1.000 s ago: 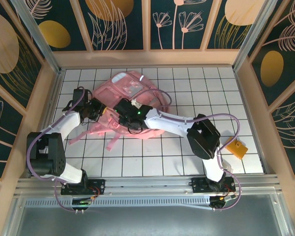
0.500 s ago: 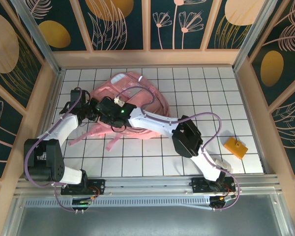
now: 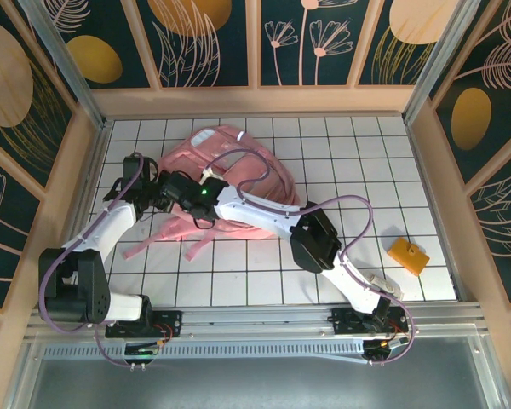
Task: Pack books, pencil case, and school supplies into a backpack
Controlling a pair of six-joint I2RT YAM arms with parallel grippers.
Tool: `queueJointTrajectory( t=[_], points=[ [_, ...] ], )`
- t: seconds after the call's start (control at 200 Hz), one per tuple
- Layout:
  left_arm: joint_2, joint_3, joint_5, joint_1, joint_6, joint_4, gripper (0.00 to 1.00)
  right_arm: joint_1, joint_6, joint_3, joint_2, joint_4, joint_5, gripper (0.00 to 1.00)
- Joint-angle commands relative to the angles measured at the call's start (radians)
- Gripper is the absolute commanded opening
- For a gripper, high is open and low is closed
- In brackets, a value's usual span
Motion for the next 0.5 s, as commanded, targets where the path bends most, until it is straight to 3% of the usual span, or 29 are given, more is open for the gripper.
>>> queueJointTrajectory(
  t=[0.0,0.215,0.36,0.495],
  points=[
    [-0.044,-0.003,0.060,-0.004,-0.140,-0.036,0.00,-0.032,0.001,-0.009,0.010,-0.056,0.140,0.19],
    [-0.028,0.009,-0.026,-0.005,-0.090,-0.055,0.00,-0.033,-0.031,-0.102,-0.077,-0.035,0.163,0.00],
    [-0.012,0.023,-0.074,-0.004,-0.059,-0.069,0.00,-0.038,-0.060,-0.198,-0.165,-0.008,0.147,0.00],
    [-0.001,0.024,-0.122,-0.004,-0.039,-0.059,0.00,-0.054,-0.112,-0.351,-0.273,0.095,0.016,0.00]
  ],
)
